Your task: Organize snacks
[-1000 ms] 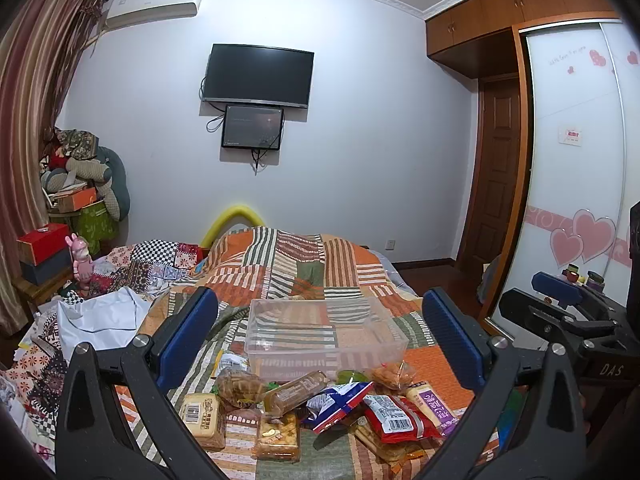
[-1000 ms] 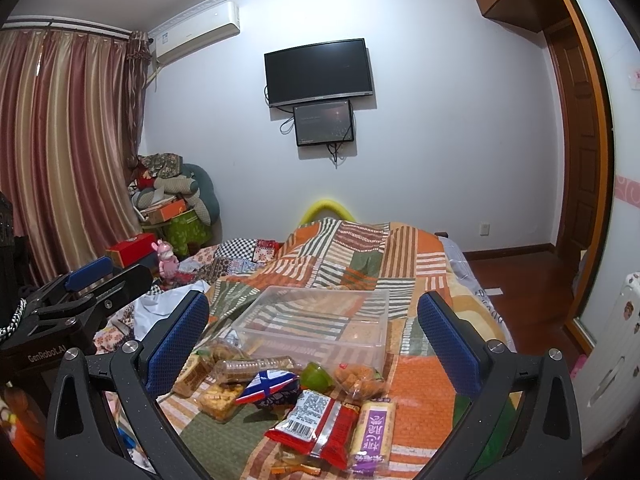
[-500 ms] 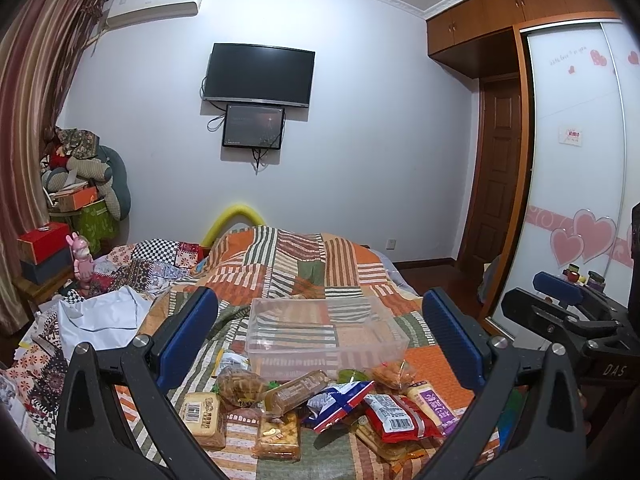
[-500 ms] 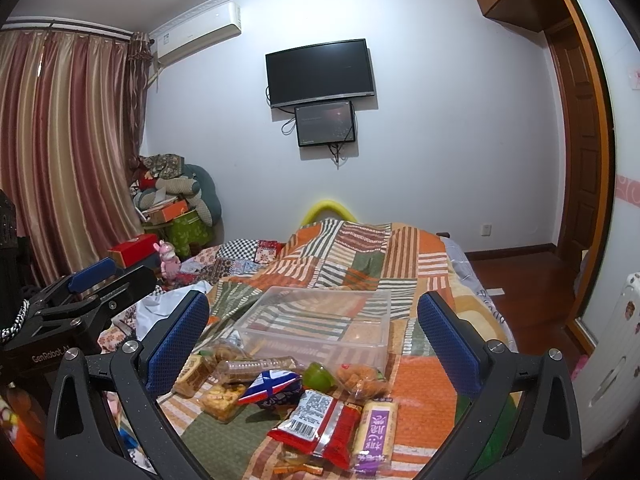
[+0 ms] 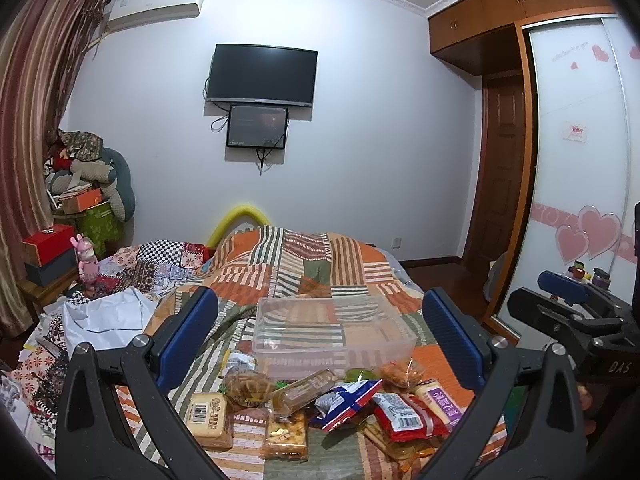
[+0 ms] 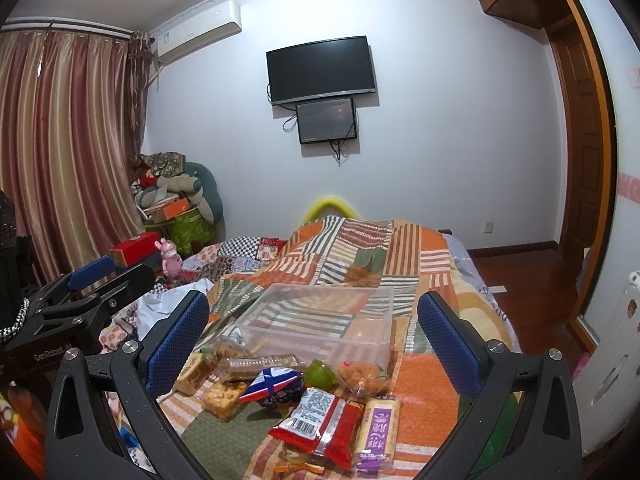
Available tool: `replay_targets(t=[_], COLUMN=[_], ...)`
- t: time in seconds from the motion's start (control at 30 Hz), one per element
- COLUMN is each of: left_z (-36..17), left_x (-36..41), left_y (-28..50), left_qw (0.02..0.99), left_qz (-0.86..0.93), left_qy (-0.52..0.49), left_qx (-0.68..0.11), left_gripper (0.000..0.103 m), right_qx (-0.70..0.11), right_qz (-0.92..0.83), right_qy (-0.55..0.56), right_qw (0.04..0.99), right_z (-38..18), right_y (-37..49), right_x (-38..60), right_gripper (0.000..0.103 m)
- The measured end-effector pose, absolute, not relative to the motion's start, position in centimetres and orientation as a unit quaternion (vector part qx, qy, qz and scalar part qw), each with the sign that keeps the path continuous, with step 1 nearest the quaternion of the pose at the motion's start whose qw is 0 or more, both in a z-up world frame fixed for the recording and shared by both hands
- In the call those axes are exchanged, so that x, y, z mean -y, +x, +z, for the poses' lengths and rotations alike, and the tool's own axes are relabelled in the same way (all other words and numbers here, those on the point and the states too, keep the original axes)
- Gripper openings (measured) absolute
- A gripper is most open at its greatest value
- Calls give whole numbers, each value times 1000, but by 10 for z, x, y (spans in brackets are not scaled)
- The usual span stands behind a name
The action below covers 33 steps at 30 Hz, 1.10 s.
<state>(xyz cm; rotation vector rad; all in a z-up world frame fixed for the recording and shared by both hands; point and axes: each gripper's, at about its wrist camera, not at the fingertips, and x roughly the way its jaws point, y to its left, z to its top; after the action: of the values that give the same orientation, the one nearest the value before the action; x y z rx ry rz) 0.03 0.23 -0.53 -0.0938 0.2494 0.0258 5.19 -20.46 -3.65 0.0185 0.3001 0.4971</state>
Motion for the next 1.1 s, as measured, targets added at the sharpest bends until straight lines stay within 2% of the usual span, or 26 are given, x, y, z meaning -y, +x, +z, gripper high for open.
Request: replay_targets(t=[0.43, 0.47, 0.6, 0.73, 0.87, 1.1], left_z=[-25, -28, -42, -61, -84, -122], left_x=[-25, -29, -45, -54, -58, -56], left_y=[18, 21, 34, 48, 58, 73], left_qw=[985, 983, 975, 964, 951, 928], left_qz=[33, 35, 44, 35, 22, -1], left_qy=[-42, -41, -37, -45, -52, -74], left_qx=[-164, -173, -215, -261, -305, -365], left_gripper=[103, 101, 79, 68, 66, 62], right_qx=[-196, -199, -229, -270, -310, -355], right_qz=[232, 228, 214, 213, 215, 209], right_qy=[4, 2, 2, 15, 16, 6], right_qw=[953, 953, 950, 939, 926, 911], right_z=[-57, -59, -75, -91, -108, -134], right_y=[72, 74, 86, 101, 110, 119], right_x=[210, 210, 217, 227, 232, 236], right_gripper=[103, 103, 103, 91, 78, 72])
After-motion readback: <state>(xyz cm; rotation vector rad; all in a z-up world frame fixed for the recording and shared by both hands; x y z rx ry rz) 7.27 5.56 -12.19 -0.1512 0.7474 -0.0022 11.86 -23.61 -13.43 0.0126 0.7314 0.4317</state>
